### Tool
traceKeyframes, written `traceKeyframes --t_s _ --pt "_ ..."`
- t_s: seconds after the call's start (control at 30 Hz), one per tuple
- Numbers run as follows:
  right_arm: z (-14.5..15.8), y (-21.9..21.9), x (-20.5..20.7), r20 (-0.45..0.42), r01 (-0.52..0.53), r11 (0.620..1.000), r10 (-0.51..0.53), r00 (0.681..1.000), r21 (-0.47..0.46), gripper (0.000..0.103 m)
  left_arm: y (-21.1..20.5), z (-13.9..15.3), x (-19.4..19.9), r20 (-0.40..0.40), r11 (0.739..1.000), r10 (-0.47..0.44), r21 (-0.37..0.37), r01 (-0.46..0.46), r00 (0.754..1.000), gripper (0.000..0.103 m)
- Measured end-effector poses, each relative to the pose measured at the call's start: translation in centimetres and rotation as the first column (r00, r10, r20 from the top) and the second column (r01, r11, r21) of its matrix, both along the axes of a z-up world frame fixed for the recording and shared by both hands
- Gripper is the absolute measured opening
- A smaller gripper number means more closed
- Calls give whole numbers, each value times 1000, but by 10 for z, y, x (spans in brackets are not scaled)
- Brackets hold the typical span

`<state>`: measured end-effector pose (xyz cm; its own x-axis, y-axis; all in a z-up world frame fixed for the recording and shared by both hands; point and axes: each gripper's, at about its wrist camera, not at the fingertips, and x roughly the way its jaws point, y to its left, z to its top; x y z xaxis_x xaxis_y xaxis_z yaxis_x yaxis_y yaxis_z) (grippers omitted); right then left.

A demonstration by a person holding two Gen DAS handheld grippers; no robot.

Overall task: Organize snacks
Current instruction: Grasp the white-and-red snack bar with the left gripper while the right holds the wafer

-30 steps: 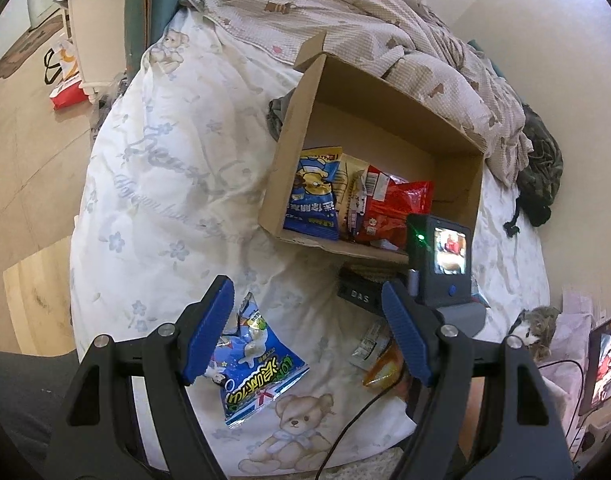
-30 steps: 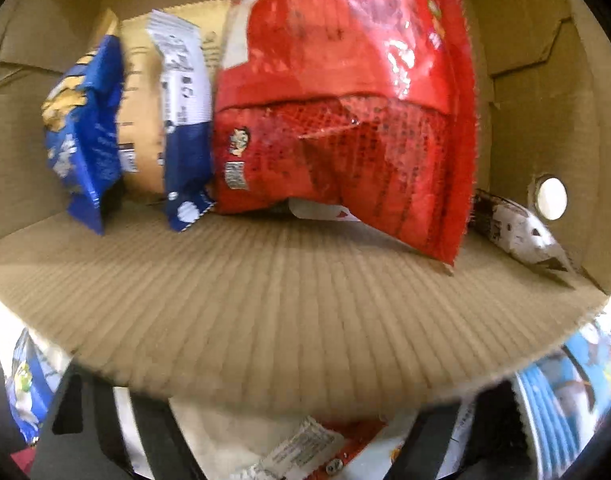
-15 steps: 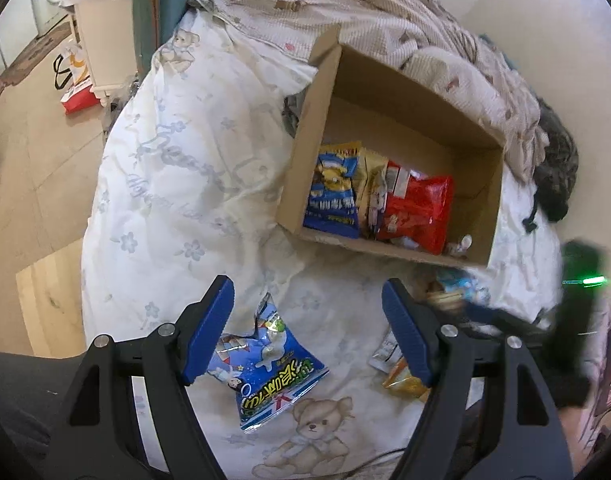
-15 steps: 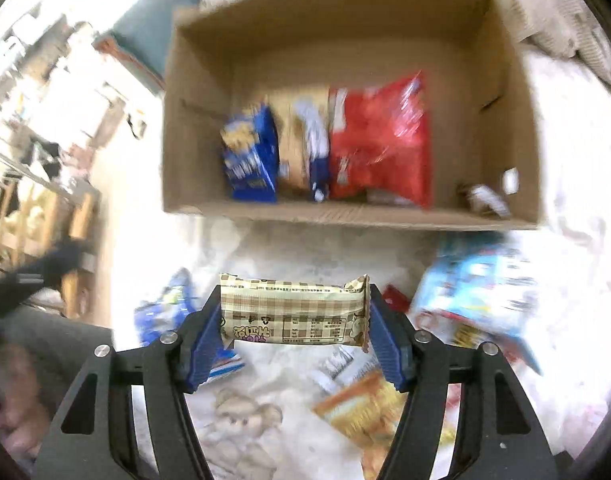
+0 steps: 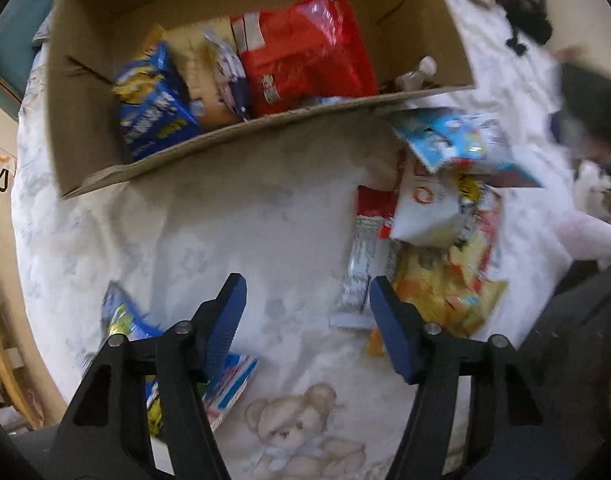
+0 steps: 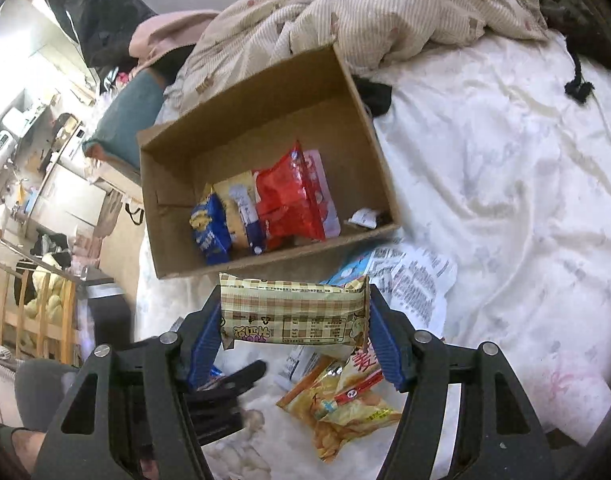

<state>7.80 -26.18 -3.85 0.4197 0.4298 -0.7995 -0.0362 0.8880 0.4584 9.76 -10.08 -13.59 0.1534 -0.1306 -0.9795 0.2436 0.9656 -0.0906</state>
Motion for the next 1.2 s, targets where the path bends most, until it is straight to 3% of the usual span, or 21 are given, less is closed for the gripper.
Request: traceKeyframes --t_s 0.23,0.4,0.53,0.63,0.7,0.73,0.8,0.83,1.0,1.2 --pt "-2 -5 3 4 16 999 -16 1000 37 68 -19 -33 15 -57 996 -16 84 21 998 61" --pt "-1 -3 7 12 12 998 -13 1000 54 68 -36 -29 16 -35 992 -51 115 54 998 60" --pt "-1 -3 9 13 12 998 -12 1000 68 68 -53 -23 12 -44 990 -99 96 103 994 60" --pt "0 -4 10 14 16 997 -17 1000 72 68 -62 -30 10 -46 984 -114 129 119 992 61" --pt "0 -5 10 13 15 996 -16 1000 85 68 -65 -34 11 -43 987 -114 109 119 992 60" --pt "1 -5 10 15 15 996 -16 1000 83 68 -69 -35 10 -42 987 -115 106 118 993 59" --pt "1 -5 10 19 14 997 -15 1000 77 68 -72 -35 10 -52 990 -124 65 127 991 29" --pt "1 -6 9 20 15 997 -16 1000 77 68 -75 -34 9 -53 989 -137 54 139 989 24" --pt "2 -13 11 21 37 995 -39 999 95 68 -79 -28 -1 -11 984 -151 89 152 988 22" --pt "3 -19 11 20 54 991 -57 998 121 68 -30 -13 1 -1 1000 11 -20 -11 1000 19"
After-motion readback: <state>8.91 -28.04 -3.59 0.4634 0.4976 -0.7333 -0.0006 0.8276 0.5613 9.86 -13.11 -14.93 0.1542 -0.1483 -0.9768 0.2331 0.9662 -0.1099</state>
